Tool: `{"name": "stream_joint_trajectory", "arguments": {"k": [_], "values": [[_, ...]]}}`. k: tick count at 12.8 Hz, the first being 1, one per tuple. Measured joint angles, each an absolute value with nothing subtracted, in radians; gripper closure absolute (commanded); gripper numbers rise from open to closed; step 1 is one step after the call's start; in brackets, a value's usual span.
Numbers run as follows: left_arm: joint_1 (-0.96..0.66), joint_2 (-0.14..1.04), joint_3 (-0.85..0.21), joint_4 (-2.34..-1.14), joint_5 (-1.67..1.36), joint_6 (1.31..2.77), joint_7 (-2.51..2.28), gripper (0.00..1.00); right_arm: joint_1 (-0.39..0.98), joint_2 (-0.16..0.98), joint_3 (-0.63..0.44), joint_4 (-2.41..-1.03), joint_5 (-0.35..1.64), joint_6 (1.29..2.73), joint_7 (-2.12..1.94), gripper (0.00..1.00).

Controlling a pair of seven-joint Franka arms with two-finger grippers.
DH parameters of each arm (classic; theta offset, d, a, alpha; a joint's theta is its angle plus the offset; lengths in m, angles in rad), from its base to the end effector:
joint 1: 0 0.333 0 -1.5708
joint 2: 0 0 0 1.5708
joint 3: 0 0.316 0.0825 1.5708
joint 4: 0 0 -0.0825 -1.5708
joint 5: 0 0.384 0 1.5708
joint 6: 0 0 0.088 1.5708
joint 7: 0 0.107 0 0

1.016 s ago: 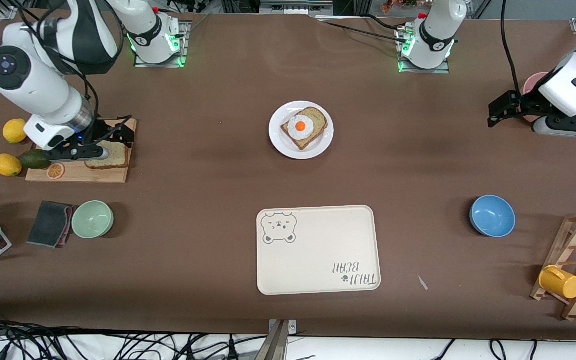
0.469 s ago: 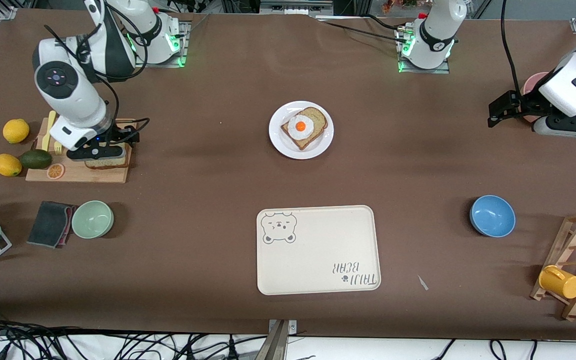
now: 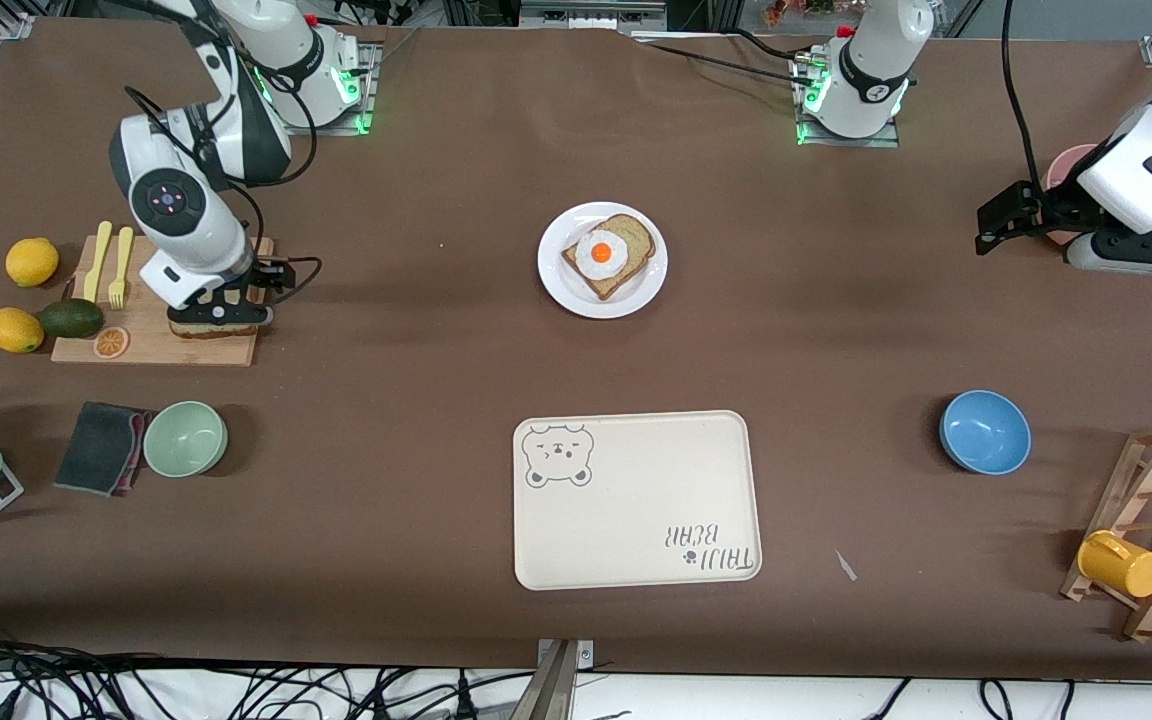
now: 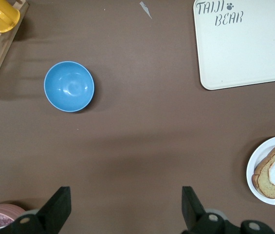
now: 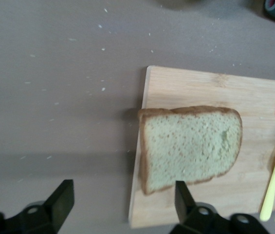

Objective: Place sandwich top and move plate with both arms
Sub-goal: 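Close the right gripper on the bread slice edge and lift it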

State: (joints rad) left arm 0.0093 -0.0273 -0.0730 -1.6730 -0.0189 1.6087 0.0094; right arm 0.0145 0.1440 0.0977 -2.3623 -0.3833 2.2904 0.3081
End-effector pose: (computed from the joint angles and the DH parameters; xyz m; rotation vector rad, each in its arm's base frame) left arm 0.5457 -0.0373 0.5945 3.1232 -0.1124 -0.0586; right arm 0.4835 0.0467 0.2516 2.8468 0.1277 -0.2216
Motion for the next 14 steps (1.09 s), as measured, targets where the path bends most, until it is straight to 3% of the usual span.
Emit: {"name": "stream_joint_trajectory", "arguments": {"k": [4,7,9,11,14], "values": [[0.009,-0.027,-0.073,-1.673,-0.019,1.609,0.009,0.00,0.010,0.235,0.047,-2.361,-0.460,2.362,0.314,0.26],[0.009,-0.027,-0.073,-1.673,-0.019,1.609,0.009,0.00,0.010,0.263,0.040,-2.361,-0.464,2.378,0.317,0.57],[0.009,-0.027,-0.073,-1.673,-0.019,1.609,0.009,0.00,0.010,0.271,0.040,-2.361,-0.466,2.379,0.318,0.65],[0.009,-0.027,-0.073,-1.673,-0.019,1.609,0.009,0.00,0.010,0.279,0.038,-2.360,-0.471,2.379,0.318,0.85],[0.009,-0.027,-0.073,-1.673,-0.019,1.609,0.009,0.00,0.010,0.281,0.032,-2.358,-0.479,2.378,0.318,0.98]]}}
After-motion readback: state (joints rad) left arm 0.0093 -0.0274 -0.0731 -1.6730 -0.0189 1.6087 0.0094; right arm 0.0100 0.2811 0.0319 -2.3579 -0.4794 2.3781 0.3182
